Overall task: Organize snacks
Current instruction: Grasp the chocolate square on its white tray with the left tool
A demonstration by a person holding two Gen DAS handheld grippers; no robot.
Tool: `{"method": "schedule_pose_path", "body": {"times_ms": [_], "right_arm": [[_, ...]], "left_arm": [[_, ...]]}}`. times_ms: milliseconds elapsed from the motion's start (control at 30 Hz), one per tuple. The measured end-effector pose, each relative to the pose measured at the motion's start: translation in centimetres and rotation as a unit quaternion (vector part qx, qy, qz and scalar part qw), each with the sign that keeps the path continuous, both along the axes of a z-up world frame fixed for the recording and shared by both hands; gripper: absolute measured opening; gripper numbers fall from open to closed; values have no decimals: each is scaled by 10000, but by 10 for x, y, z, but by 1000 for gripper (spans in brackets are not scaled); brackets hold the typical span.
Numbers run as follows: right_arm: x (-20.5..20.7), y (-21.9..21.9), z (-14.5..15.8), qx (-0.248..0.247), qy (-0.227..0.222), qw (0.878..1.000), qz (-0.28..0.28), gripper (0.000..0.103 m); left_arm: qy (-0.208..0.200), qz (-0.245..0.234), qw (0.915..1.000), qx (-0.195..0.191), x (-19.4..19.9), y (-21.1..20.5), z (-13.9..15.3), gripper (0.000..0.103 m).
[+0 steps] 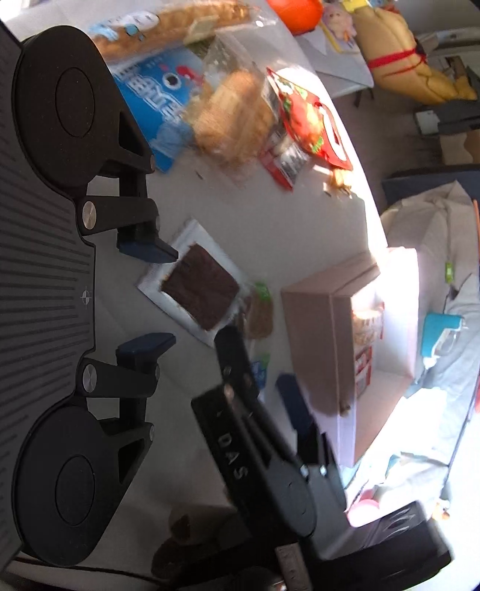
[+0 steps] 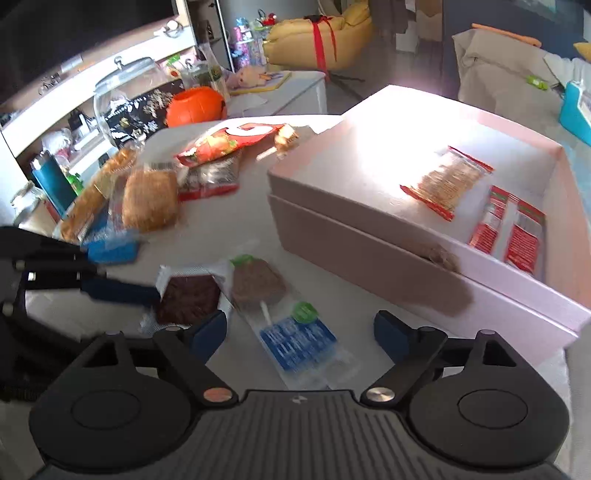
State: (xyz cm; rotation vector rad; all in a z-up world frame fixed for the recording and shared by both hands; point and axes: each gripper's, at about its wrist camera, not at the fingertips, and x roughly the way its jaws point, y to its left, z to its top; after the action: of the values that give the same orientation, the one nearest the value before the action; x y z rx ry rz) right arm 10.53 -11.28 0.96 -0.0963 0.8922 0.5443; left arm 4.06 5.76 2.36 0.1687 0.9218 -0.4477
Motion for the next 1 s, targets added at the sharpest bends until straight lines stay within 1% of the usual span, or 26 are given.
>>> {"method": "schedule_pose_path", "body": {"times_ms": [67, 133, 200, 267, 300, 333, 400, 500, 567, 600, 633, 667, 700, 733, 767, 833, 900, 933, 1000], "right_arm": [[3, 12, -1, 42, -47, 9998, 195, 88], [7, 22, -3, 6, -87, 9993, 350, 86], [8, 26, -1, -119, -255, 9989, 367, 75], [7, 20, 4, 66, -137, 9990, 429, 44], [6, 15, 6, 109, -83, 9991, 392, 41], [3, 10, 6, 79, -109, 9994, 327, 38], [-5, -3, 4, -12, -166, 9997, 194, 38], [-15, -27, 3, 52, -108, 9999, -46, 38], [-21, -41, 3, -15, -151, 9995, -261, 38], [-23, -47, 3, -74, -204, 9991, -361, 38], [-26, -53, 1, -106, -258, 9986, -441, 41], [-27, -57, -1, -108, -287, 9983, -495, 45], [-29, -61, -2, -53, -325, 9981, -521, 47], [-29, -62, -3, 7, -336, 9980, -544, 54], [-29, -63, -4, 61, -333, 9978, -571, 73], [-28, -62, -9, 92, -345, 9969, -698, 93], [-31, -57, -13, -12, -479, 9962, -724, 96], [-31, -52, -14, -137, -531, 9962, -677, 98], [-35, -44, -16, -402, -649, 9952, -609, 99]], "left_arm": [[21, 88, 9999, 108, -2, 3, 1, 46], [3, 157, 9998, 119, -3, 6, 4, 45], [-67, 127, 9999, 65, -5, 8, 8, 45], [-153, 4, 9999, -1, -3, 7, 11, 45], [-201, -68, 9998, -1, -1, 6, 12, 45], [-262, -139, 9996, 27, 2, 4, 13, 45], [-358, -287, 9989, 73, 10, -2, 11, 45], [-314, -383, 9986, 164, 24, -9, 4, 45], [-315, -460, 9980, 305, 29, -15, 0, 50], [-338, -484, 9977, 344, 30, -17, -1, 50], [-343, -484, 9976, 370, 32, -19, -1, 50], [-328, -465, 9976, 388, 33, -20, -1, 50], [-316, -440, 9978, 395, 35, -21, -1, 50], [-310, -406, 9979, 392, 36, -21, -1, 50], [-308, -369, 9981, 386, 36, -23, -1, 50], [-306, -327, 9983, 379, 38, -25, -1, 50], [-292, -259, 9987, 337, 41, -27, -1, 50], [-304, -234, 9987, 329, 43, -28, -2, 50], [-361, -249, 9984, 363, 47, -34, -2, 50]]}}
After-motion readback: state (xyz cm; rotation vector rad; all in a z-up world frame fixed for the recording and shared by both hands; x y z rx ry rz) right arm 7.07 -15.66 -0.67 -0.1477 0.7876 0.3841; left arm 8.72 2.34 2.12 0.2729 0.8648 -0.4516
